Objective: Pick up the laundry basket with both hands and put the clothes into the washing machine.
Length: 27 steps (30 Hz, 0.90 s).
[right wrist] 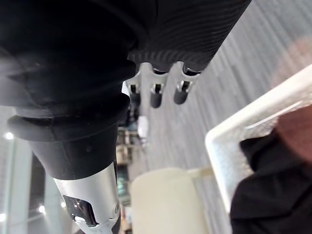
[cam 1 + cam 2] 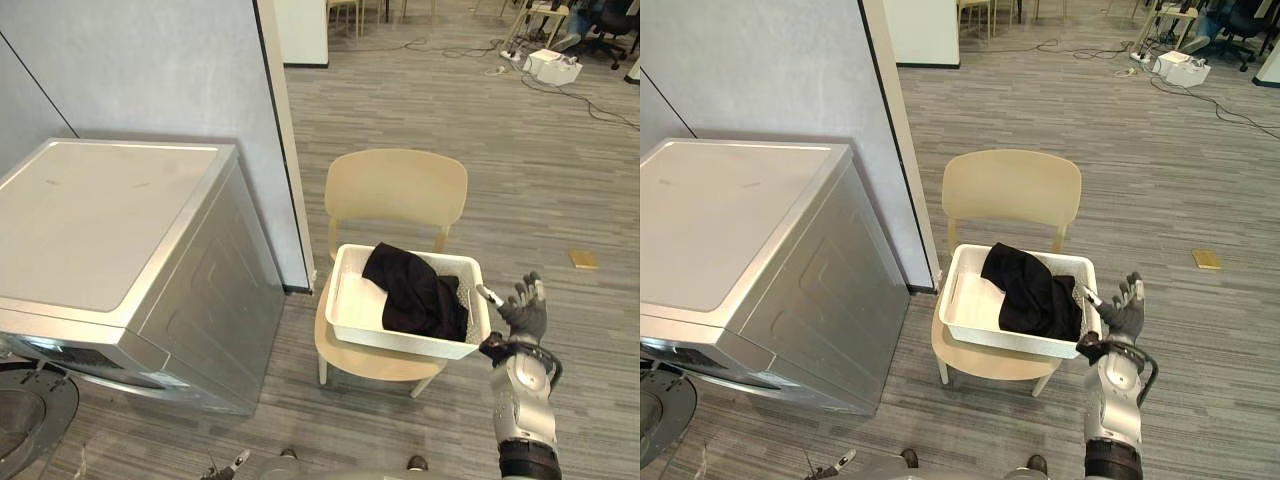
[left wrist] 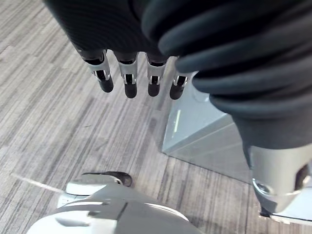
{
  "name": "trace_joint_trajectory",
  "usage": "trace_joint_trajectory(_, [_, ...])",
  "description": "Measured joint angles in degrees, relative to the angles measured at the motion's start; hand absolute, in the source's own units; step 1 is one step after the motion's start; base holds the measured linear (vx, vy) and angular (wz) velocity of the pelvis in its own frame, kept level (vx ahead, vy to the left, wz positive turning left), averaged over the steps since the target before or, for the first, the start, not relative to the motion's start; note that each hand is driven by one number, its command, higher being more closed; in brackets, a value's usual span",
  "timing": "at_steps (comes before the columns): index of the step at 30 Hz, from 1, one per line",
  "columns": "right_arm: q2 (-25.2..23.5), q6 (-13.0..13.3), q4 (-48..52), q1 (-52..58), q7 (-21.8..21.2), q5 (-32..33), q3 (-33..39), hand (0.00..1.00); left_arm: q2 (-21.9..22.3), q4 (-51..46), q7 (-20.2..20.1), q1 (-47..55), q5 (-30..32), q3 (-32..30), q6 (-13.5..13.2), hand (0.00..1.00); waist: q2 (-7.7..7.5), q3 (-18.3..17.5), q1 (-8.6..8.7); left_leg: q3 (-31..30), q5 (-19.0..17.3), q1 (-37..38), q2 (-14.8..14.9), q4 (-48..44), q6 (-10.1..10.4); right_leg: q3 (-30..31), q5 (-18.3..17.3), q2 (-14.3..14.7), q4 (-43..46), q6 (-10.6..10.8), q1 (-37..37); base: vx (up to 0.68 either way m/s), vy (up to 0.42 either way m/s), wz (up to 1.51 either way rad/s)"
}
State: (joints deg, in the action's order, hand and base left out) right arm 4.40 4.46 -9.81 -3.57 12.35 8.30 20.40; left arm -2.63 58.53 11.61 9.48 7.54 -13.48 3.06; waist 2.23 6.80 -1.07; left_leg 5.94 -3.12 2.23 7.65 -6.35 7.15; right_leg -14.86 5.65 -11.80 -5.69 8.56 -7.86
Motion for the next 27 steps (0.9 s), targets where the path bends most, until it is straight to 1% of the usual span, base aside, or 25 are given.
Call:
trace_joint_trajectory(2, [1.55,-0.03,-0.12,-1.83,-0.03,-1.36,-1.33,0.00,-0.18,-0.09,0.00,-0.30,0.01,0.60,-0.20,0.00,0.37,-0.13,-0.02,0.44,0.02,0.29,0.01,0.56,-0.02,0.51,-0.02,0.01,0.00,0.03,0.27,0.01,0.013,-0.15])
trace_joint_trajectory(5, [5.91,-0.77,-1.83,-4.33,-0.19,-2.27,-3.51,0.00,-0.51,-0.06,-0.09,-0.54,0.05,2.58,-0.28,0.00,0.58,-0.35,-0.02,0.57,0.59,0.22,0.02,2.42,-0.04,0.70,-0.01,0.12,0.00,0.05,1.50,-0.02,-0.015,-0.06])
trace_joint_trajectory(7, [9.95,-1.33,-6.25,-7.88,-0.40,-2.48,-5.34,0.00,-0.89,-0.06,-0.37,-0.59,0.69,3.49,-0.29,0.00,0.44,-0.33,0.00,0.65,1.68,-0.16,-0.04,4.14,-0.08,0.77,0.11,0.20,0.00,0.20,2.79,-0.02,-0.020,-0.03])
trace_joint_trajectory(8, [11.02,-1.46,-7.63,-9.00,-0.55,-2.49,-6.00,0.00,-1.12,-0.08,-0.40,-0.60,1.08,4.24,-0.30,0.00,0.34,-0.34,-0.02,0.65,1.87,-0.50,-0.04,4.44,-0.08,0.80,0.18,0.25,0.00,0.23,3.26,-0.02,-0.020,-0.04])
trace_joint_trajectory(10, [15.09,-2.33,-13.89,-14.63,-1.61,-2.70,-9.49,0.00,-1.53,-0.21,-0.43,-0.90,1.82,5.20,-0.46,0.00,0.10,-0.18,-0.19,0.63,2.24,-2.76,-0.01,4.19,-0.19,1.00,0.78,0.33,0.02,0.22,5.40,-0.02,-0.016,-0.06])
trace_joint_trajectory(11, [15.90,-2.58,-15.53,-16.10,-1.97,-2.81,-10.39,0.00,-1.66,-0.23,-0.42,-1.07,1.99,5.64,-0.46,0.00,0.02,-0.11,-0.29,0.60,2.35,-3.56,-0.01,4.02,-0.24,1.01,0.99,0.33,0.02,0.22,5.92,-0.01,-0.006,-0.04])
trace_joint_trajectory(13, [18.11,-3.20,-22.20,-21.81,-2.70,-3.35,-12.62,0.00,-2.24,-0.63,-0.44,-2.31,2.11,7.13,-0.47,0.00,-0.40,1.03,-1.54,0.47,2.67,-6.31,-0.03,3.08,-0.59,0.96,1.93,0.31,0.03,0.00,8.24,-0.02,0.000,0.01])
trace_joint_trajectory(14, [18.29,-3.39,-23.81,-23.36,-2.69,-3.35,-12.90,0.00,-2.25,-0.95,-0.43,-2.52,2.11,7.19,-0.53,0.00,-0.47,1.76,-1.64,0.27,2.76,-6.71,-0.10,2.87,-0.70,0.79,2.03,0.25,0.03,0.01,8.36,-0.04,0.005,0.12])
trace_joint_trajectory(15, [18.70,-3.78,-26.46,-25.93,-2.70,-3.36,-13.65,0.00,-2.30,-1.44,-0.41,-3.01,2.07,7.21,-0.56,0.00,-0.63,3.25,-1.84,-0.37,2.76,-7.57,-0.30,2.12,-0.71,0.36,2.12,0.06,0.04,0.05,8.51,-0.04,0.008,0.17])
trace_joint_trajectory(16, [18.70,-3.84,-27.56,-27.17,-2.71,-3.36,-13.77,0.00,-2.34,-1.79,-0.39,-3.10,2.04,7.24,-0.56,0.00,-0.67,3.70,-2.01,-0.62,2.80,-8.28,-0.40,1.92,-0.76,0.17,2.31,-0.01,0.04,0.17,9.04,-0.07,0.017,0.16])
trace_joint_trajectory(18, [19.80,-4.38,-31.29,-32.36,-2.70,-3.30,-14.69,0.00,-2.44,-2.32,-0.24,-4.55,1.34,8.38,-0.84,0.00,-0.51,6.15,-3.06,-1.12,3.03,-11.77,-0.72,0.53,-1.08,-0.27,3.48,-0.33,0.04,-0.06,11.71,-0.09,0.027,0.08])
trace_joint_trajectory(19, [19.82,-4.82,-32.25,-33.72,-2.70,-3.24,-14.71,0.00,-2.60,-2.41,-0.16,-4.83,0.78,8.68,-0.96,0.00,-0.50,6.81,-3.12,-1.37,3.05,-12.79,-0.80,0.01,-1.11,-0.45,3.69,-0.41,0.04,-0.06,12.27,-0.12,0.040,0.13])
trace_joint_trajectory(21, [19.57,-5.20,-34.12,-36.93,-2.70,-3.00,-14.84,0.00,-2.88,-2.41,0.26,-5.94,-0.74,8.91,-1.02,0.00,-0.53,9.65,-3.49,-2.19,3.11,-15.03,-0.89,-1.42,-1.20,-1.03,4.42,-0.47,0.04,-0.19,13.40,-0.12,0.036,0.15])
trace_joint_trajectory(24, [19.67,-5.82,-36.72,-40.66,-2.57,-0.95,-15.35,0.00,-3.20,-2.45,1.26,-7.19,-1.71,8.91,-1.07,0.00,-0.45,12.04,-3.84,-2.58,3.10,-17.31,-0.86,-2.75,-1.21,-1.20,4.91,-0.46,0.15,-0.28,14.90,-0.08,0.022,0.04])
trace_joint_trajectory(27, [19.75,-6.27,-39.50,-44.84,-2.48,0.18,-15.90,0.00,-3.22,-2.47,1.39,-9.31,-1.87,8.97,-1.10,0.00,0.21,14.33,-4.06,-2.89,3.09,-19.90,-0.66,-3.91,-1.20,-1.07,4.92,-0.43,1.77,-0.29,17.55,-0.10,0.023,0.01])
